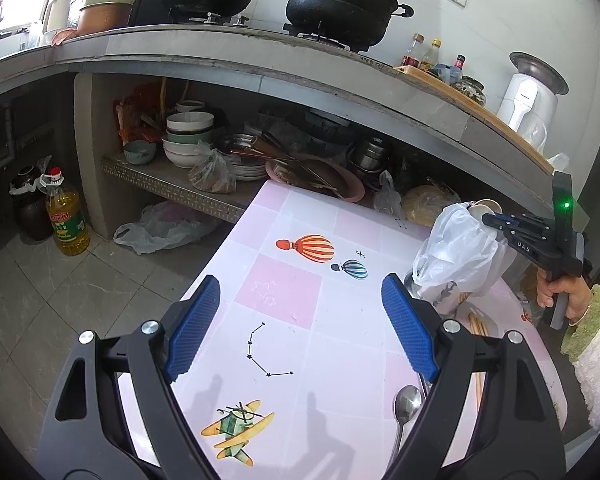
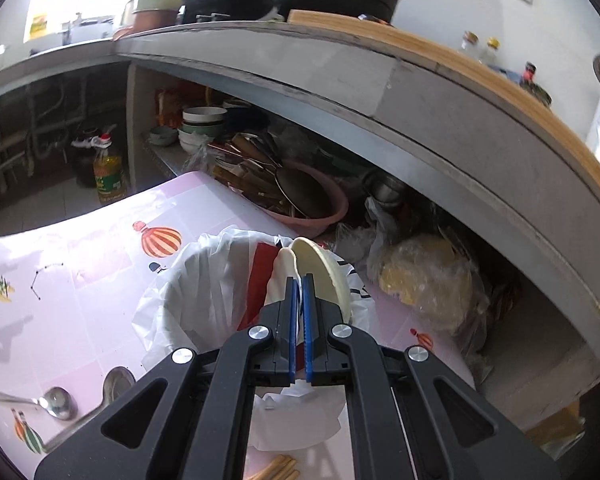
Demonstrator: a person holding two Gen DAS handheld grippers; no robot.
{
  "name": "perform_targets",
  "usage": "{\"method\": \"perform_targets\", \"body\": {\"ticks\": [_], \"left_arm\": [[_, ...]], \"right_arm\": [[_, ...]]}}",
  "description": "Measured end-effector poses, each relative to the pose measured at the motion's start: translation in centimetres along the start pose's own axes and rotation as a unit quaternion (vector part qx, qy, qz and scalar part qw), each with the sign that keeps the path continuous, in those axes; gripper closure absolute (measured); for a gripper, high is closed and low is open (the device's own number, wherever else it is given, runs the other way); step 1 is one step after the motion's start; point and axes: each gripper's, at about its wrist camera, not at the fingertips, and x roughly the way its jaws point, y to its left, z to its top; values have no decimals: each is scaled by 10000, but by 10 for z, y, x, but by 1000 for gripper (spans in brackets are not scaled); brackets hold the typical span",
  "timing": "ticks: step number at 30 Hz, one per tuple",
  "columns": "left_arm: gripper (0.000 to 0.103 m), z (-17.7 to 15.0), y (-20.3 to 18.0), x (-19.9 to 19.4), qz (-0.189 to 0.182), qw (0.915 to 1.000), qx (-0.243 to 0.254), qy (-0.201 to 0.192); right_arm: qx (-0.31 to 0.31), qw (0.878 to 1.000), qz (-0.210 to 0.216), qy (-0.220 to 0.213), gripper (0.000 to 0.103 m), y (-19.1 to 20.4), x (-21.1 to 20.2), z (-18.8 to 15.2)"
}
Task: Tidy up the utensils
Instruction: 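Lower the white rice spoon into the holder and open the right tool, then withdraw both tools back toward the steel spoons on the table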
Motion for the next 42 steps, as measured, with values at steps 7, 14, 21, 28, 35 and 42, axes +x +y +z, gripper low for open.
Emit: {"method": "perform_targets", "body": {"ticks": [7,14,21,28,35,42], "left_arm": [[23,0,1,1,7,10000,-35,-9],[23,-1,-1,0,-25,10000,-28,-3],[22,-2,-1,0,-32,10000,-53,-3],[22,-3,-2,-4,-53,10000,-35,-22],[22,-4,-3,-10,-77,9999,-22,-64],[20,-5,-4,-16,-137,9999,-12,-77]], "right_arm": [[392,9978,524,49,98,-8,-1,3],[356,9982,472,77,98,-1,7,7],[360,9981,481,168,96,0,8,11],[609,9960,646,-113,78,-7,-12,16],[1140,9883,806,-608,64,-26,-57,19],[1687,9804,586,-830,24,-35,-115,1]]}}
